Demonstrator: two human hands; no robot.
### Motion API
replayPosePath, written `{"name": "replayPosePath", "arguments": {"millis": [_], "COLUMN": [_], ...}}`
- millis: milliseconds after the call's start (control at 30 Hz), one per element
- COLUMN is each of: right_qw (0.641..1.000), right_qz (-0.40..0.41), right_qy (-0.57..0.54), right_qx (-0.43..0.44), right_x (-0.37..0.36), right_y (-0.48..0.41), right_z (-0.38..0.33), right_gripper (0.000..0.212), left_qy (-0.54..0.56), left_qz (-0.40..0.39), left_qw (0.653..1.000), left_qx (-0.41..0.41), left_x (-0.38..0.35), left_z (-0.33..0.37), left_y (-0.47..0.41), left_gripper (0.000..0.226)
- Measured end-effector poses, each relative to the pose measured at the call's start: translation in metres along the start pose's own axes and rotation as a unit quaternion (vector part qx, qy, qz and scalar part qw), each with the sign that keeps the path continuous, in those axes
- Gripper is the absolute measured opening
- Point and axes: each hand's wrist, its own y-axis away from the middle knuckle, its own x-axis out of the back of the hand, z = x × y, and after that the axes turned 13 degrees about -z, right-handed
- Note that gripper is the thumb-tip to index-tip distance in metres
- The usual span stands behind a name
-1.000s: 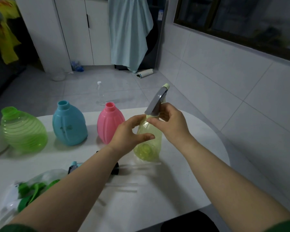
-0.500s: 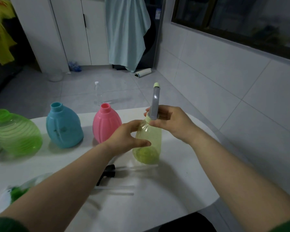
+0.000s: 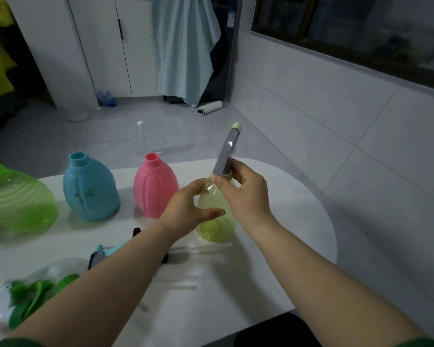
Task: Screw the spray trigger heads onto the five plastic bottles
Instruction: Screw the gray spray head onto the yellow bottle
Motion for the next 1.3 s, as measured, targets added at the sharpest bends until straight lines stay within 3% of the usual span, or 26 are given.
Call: {"name": "replayPosePath", "arguments": {"millis": [133, 400, 533, 733, 1000, 1300], "right_qw": [1.000, 0.986, 0.990, 0.990, 0.989, 0.983], "right_qz": [-0.018, -0.080, -0.065, -0.071, -0.100, -0.133], "right_qy": [0.011, 0.142, 0.123, 0.111, 0.096, 0.108], "right_qx": [-0.008, -0.019, -0.034, -0.053, -0.055, -0.060], "right_x": [0.004, 0.025, 0.042, 0.054, 0.045, 0.046], "right_y": [-0.001, -0.006, -0.025, -0.066, -0.090, -0.096], "right_z": [-0.004, -0.014, -0.018, -0.006, 0.013, 0.025], "right_gripper": [0.028, 0.026, 0.014, 0.008, 0.013, 0.030], "left_qy": [-0.010, -0.003, -0.057, -0.224, -0.298, -0.352], "left_qz": [0.019, 0.020, 0.039, -0.057, -0.154, -0.170], "left_qw": [1.000, 1.000, 0.997, 0.971, 0.934, 0.907], "left_qx": [0.003, 0.007, 0.029, 0.061, 0.126, 0.154], "left_x": [-0.002, -0.012, -0.008, -0.009, -0.020, -0.024], "left_z": [0.004, 0.004, -0.006, -0.021, -0.027, -0.038], "left_y": [0.003, 0.011, 0.018, 0.013, -0.021, -0.028], "left_gripper": [0.066, 0.076, 0.059, 0.043, 0.048, 0.046]}}
